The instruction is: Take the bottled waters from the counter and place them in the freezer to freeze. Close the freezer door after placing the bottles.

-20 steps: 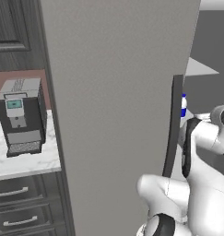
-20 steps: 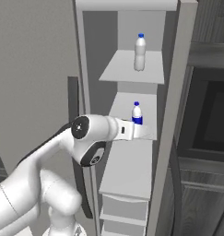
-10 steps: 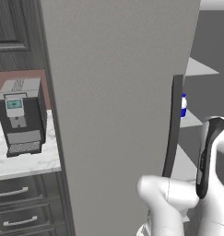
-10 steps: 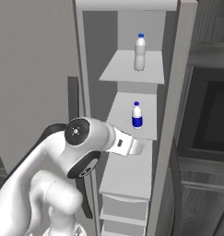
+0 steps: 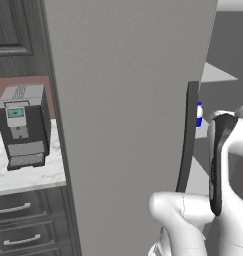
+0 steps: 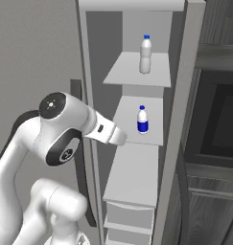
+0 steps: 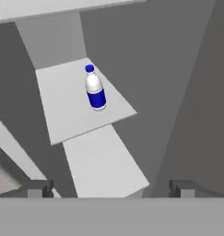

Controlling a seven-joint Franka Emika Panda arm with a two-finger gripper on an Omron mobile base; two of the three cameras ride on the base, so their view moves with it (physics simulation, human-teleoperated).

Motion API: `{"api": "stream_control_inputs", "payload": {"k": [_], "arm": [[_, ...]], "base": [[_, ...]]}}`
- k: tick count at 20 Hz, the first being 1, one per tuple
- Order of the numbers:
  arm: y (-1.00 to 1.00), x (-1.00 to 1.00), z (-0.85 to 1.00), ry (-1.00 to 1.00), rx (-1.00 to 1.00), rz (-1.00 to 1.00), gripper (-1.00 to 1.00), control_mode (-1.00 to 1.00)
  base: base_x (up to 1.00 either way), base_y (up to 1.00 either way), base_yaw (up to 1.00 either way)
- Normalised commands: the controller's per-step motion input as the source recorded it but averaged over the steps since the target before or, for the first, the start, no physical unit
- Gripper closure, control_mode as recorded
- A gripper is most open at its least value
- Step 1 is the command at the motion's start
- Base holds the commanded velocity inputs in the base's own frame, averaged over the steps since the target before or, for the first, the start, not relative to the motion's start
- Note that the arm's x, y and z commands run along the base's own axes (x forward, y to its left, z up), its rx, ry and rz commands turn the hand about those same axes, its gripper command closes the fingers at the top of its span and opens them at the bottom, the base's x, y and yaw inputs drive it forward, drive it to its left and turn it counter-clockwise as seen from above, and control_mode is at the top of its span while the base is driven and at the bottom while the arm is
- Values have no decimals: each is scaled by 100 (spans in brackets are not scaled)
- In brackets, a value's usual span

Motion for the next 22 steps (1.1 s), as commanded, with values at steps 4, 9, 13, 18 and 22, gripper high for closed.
{"api": "stream_control_inputs", "payload": {"k": [4,9,13,18,22], "arm": [[0,-51,0,-12,40,-6,-100,-100],[14,-38,9,-4,31,-3,-100,-100],[37,-2,20,17,-4,-1,-100,-100],[36,-6,-1,26,-6,-5,-100,-100],[21,-38,-11,11,1,-2,-100,-100]], "base": [[0,0,0],[0,0,0],[0,0,0],[0,0,0],[0,0,0]]}}
